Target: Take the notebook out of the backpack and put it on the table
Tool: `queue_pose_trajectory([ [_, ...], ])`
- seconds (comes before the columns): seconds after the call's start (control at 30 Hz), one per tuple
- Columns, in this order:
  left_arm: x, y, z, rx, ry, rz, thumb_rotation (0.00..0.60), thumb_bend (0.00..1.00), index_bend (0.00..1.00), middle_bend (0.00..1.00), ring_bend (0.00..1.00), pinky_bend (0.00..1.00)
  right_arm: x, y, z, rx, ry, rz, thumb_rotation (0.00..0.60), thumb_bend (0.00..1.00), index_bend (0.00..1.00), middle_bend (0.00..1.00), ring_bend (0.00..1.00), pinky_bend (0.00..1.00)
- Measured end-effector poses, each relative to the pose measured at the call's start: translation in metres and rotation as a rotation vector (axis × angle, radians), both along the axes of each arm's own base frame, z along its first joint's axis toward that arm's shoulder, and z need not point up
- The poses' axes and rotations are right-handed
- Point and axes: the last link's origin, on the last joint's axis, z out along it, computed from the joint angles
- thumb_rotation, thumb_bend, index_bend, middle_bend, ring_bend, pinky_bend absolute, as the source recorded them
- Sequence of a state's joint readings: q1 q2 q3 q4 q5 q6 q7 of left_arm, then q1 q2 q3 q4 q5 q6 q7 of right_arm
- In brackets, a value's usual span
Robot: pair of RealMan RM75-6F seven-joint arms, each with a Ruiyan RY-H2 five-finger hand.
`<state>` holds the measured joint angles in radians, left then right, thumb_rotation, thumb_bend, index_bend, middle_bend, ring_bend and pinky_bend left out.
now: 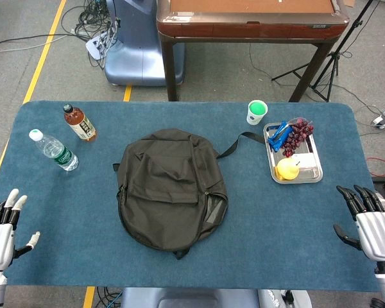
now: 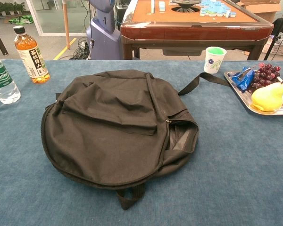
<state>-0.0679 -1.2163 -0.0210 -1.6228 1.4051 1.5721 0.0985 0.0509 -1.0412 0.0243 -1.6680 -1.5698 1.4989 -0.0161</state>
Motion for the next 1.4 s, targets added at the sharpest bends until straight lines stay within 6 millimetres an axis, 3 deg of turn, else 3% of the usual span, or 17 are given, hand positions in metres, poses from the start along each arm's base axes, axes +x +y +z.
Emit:
queue_pose_trajectory([
  [0.27, 0.005, 0.005, -0.007, -0.091, -0.001, -0.046, 0.600, 0.26, 0.10, 0.00, 0.00, 0.00, 0.006, -0.007, 0.005, -0.025, 0.011, 0.028, 0.600, 0.30, 0.11, 0.18, 0.07, 0.11],
  [0.47, 0.018, 0.026, -0.020, -0.202, 0.000, -0.179, 0.600, 0.26, 0.11, 0.00, 0.00, 0.00, 0.016, -0.012, 0.014, -0.066, 0.022, 0.059, 0.600, 0.30, 0.11, 0.18, 0.07, 0.11],
  [1.0, 0.061, 0.089, -0.095, -0.465, 0.093, -0.553, 0.600, 0.26, 0.11, 0.00, 0.00, 0.00, 0.017, -0.006, 0.013, -0.066, 0.024, 0.039, 0.600, 0.30, 0.11, 0.18, 0.07, 0.11],
  [1.4, 0.074, 0.111, -0.126, -0.525, 0.186, -0.660, 0.600, 0.26, 0.11, 0.00, 0.00, 0.00, 0.012, -0.001, 0.016, -0.075, 0.026, 0.013, 0.600, 0.30, 0.11, 0.18, 0.07, 0.11],
])
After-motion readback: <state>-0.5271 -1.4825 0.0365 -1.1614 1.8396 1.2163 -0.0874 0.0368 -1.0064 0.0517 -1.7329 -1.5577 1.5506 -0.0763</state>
